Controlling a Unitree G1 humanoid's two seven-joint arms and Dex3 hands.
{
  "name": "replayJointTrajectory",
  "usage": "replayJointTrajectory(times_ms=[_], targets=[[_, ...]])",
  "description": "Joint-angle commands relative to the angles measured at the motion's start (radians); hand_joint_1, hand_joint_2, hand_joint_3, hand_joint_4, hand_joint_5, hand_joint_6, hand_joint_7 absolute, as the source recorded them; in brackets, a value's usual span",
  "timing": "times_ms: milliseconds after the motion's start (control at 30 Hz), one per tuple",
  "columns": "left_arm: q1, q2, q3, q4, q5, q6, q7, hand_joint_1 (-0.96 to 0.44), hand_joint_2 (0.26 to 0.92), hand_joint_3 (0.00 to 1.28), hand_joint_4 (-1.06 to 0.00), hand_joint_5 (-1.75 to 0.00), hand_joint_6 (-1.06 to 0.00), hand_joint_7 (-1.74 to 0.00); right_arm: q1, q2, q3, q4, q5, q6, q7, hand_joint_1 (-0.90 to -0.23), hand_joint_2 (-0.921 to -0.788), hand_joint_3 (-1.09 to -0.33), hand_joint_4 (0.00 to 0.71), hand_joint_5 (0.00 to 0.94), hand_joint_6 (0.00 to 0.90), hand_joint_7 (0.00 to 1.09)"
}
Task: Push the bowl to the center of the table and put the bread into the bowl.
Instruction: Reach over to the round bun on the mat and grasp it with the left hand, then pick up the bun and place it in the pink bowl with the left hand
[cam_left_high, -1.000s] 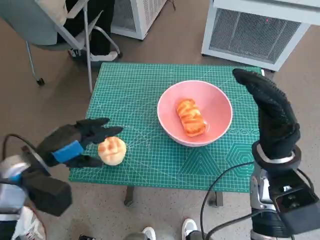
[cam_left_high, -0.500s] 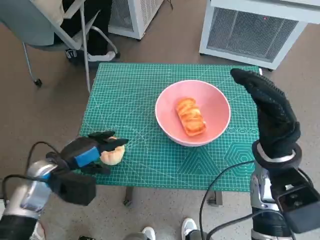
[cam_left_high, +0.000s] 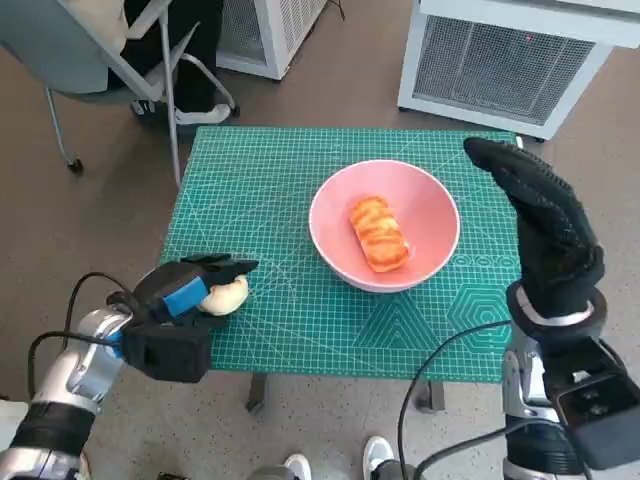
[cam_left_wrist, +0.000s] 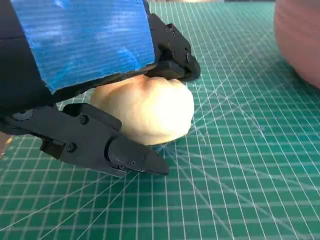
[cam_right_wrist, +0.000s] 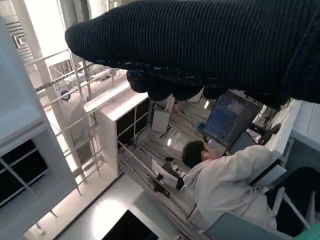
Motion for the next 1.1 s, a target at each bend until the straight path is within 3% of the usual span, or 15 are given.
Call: replayJointTrajectory(times_ms=[33,400,700,867,1100], targets=[[0.020,0.012,-0.010,-0.013,-0.001,-0.006,-0.017,-0.01,0.920,0.18,-0.56,-1.27,-0.49,-1.24,0.014,-0.009,-0.003,0.008,0.004,0.006,0.011,-0.600,-0.921,-0.775,0.280,0.000,-0.001,0.64],[0.019,0.032,0.082,-0.204,-0.139,-0.012,-0.079,0.00,0.921,0.19,-0.51,-1.35,-0.52,-1.29,0.009,-0.007,-0.006,0.020,-0.003,-0.003,0.009,-0.600,-0.921,-0.775,0.278,0.000,-0.001,0.64],[-0.059,-0.008,0.144,-0.409,-0.214,0.065,-0.112,0.00,0.921,0.17,-0.52,-1.34,-0.55,-1.25,0.002,-0.009,-0.008,0.023,-0.003,-0.004,0.010,-0.600,-0.921,-0.775,0.278,0.000,-0.001,0.64],[-0.164,-0.076,0.135,-0.448,-0.200,0.083,-0.072,0.00,0.921,0.13,-0.57,-1.29,-0.60,-1.20,-0.003,-0.009,-0.008,0.028,0.000,-0.003,0.011,-0.601,-0.921,-0.775,0.278,0.000,-0.001,0.64],[-0.325,-0.200,0.063,-0.366,-0.123,0.047,0.008,0.00,0.921,0.11,-0.60,-1.23,-0.61,-1.21,-0.010,-0.008,-0.009,0.044,-0.004,-0.012,0.011,-0.599,-0.921,-0.774,0.277,0.000,-0.001,0.64]])
